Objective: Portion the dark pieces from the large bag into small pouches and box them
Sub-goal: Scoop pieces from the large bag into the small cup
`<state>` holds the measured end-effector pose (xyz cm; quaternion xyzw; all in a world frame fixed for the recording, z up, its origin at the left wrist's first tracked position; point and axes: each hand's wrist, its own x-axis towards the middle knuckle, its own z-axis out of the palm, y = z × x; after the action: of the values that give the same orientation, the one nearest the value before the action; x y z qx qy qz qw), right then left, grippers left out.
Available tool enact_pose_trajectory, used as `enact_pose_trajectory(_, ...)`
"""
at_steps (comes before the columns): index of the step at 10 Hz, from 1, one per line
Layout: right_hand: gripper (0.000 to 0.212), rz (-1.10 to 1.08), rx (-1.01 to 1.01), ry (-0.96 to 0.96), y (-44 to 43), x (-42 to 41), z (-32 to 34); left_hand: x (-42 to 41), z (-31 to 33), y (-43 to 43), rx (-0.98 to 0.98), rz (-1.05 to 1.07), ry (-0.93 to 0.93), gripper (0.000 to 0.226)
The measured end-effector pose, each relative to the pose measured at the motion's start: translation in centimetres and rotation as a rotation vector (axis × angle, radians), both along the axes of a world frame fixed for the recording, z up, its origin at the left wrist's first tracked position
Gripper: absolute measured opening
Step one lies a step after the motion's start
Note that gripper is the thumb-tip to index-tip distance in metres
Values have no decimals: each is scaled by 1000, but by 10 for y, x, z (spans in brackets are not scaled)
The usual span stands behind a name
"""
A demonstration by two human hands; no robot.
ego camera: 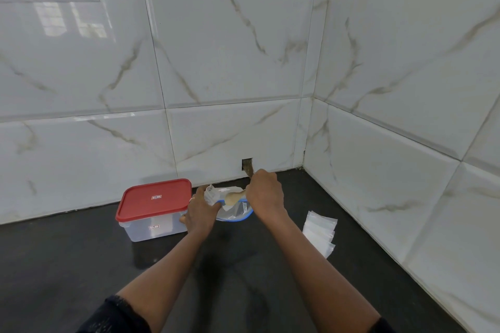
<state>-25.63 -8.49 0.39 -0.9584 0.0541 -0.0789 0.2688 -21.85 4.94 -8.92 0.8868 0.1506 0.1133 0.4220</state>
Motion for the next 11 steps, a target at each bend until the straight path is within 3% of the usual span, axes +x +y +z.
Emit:
enact_pose_trajectory(3,32,81,0,130,35,-2,-24,-8,-1,22,22,23,-35,51)
enact_pose_trajectory(5,34,285,-142,173,63,9,-70,-8,-3,31,62,-16,-63,48)
enact_pose_trajectory(6,33,251,-80,229,71,19,-81,-7,-4,36,78,-23,-67,49)
enact_pose_trajectory(9,37,-13,355,324,89,39,-78,4,-3,50,119,-25,-70,51)
enact_pose_trajectory(11,36,-24,473,345,90,44,-73,8,-2,51,139,-47,-83,49)
